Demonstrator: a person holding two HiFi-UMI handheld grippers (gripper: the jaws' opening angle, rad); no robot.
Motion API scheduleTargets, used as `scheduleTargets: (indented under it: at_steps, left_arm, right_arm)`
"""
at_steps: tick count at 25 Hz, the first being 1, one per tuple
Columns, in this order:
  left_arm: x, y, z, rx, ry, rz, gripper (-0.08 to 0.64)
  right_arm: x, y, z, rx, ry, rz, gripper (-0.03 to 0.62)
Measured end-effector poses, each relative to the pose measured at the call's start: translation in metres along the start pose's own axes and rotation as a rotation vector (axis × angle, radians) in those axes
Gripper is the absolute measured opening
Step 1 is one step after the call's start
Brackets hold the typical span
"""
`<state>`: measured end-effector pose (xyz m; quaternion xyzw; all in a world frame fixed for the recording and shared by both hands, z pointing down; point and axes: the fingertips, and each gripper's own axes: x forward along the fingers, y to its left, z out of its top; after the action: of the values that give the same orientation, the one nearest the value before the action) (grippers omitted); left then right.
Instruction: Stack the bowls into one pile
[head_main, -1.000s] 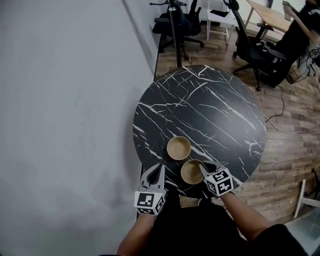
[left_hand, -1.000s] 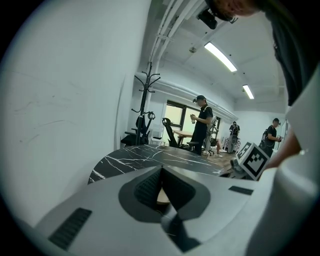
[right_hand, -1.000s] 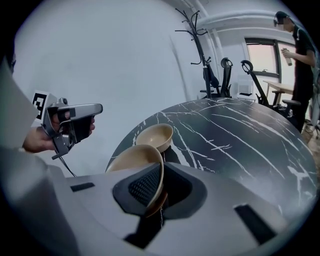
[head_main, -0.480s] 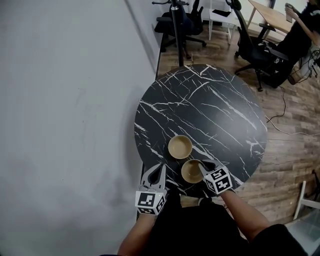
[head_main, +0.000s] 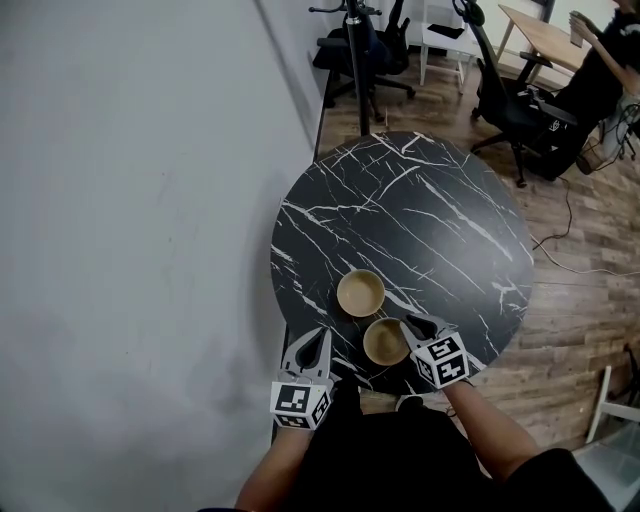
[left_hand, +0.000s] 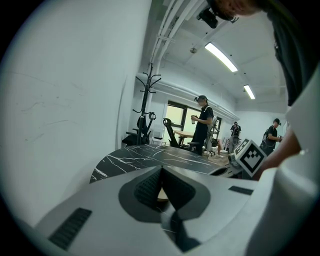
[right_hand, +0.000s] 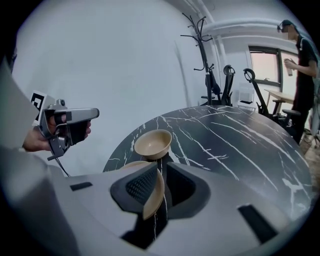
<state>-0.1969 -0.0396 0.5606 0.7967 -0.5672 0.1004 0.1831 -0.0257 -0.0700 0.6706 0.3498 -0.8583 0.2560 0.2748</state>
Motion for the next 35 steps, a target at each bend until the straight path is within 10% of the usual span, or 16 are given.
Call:
scheduleTargets:
  at_steps: [19,35]
  left_arm:
    - [0.006,-0.028,0.008,0.057,0.013,-0.069,0.012]
    - [0.057,0.003,-0.007,0.072,0.148,-0.032,0.012]
  right_arm:
    - [-0.084,0.004,0.096,-0.126,-0.413,-0.095,0.009]
    - [-0.114,-0.002,0.121,-0.079,-0.502,-0.188,0.009]
